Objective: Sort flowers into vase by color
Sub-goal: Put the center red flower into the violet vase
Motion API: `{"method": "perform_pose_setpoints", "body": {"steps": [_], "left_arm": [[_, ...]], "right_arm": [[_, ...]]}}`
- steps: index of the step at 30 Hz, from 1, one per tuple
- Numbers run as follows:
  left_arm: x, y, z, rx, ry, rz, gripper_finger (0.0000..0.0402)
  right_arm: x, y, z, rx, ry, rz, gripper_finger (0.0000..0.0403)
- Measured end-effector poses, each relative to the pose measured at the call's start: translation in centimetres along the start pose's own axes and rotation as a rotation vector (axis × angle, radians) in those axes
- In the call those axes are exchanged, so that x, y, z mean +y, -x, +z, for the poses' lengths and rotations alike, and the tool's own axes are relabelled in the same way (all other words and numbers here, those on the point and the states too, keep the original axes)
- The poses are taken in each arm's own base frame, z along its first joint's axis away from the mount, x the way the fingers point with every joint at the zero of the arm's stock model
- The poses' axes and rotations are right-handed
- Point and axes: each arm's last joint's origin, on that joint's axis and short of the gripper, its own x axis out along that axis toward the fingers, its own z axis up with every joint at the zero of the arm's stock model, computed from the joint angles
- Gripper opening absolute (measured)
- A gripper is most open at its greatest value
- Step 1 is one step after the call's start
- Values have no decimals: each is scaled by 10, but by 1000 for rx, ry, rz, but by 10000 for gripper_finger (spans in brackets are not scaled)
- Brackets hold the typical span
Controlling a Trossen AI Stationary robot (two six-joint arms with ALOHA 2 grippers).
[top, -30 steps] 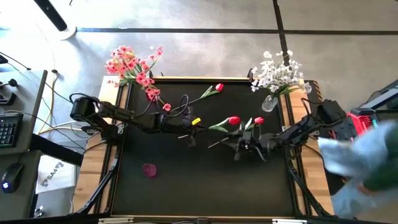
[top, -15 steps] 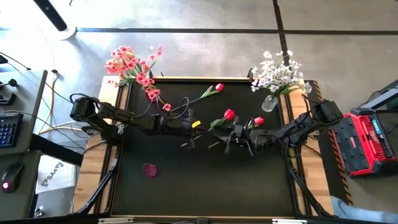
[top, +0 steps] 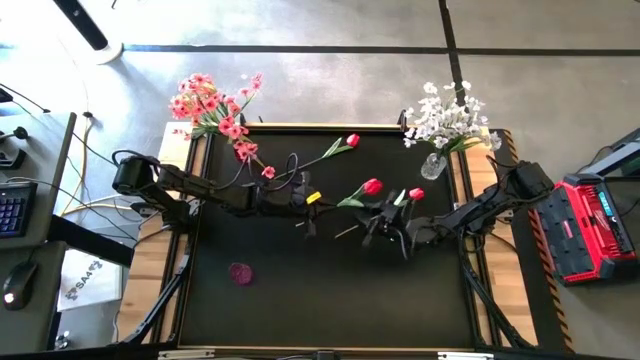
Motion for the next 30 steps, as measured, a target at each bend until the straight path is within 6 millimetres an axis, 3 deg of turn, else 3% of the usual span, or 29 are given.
{"method": "perform_pose_setpoints", "body": {"steps": [10,14,19,24,30], "left_arm": [[-5,0,-1,13,-62,-174,0],[-6,1,-1,14,-79,-209,0],[-6,1,-2,26,-75,-215,0],[-6,1,-3,36,-32,-212,7],[-8,1,-6,71,-30,-227,49]], "right_arm": [[4,1,12,-90,32,119,135],[3,0,12,-87,40,121,101],[4,0,10,-78,65,132,15],[1,-3,12,-81,89,151,5],[-9,-12,14,-34,62,243,2]]}}
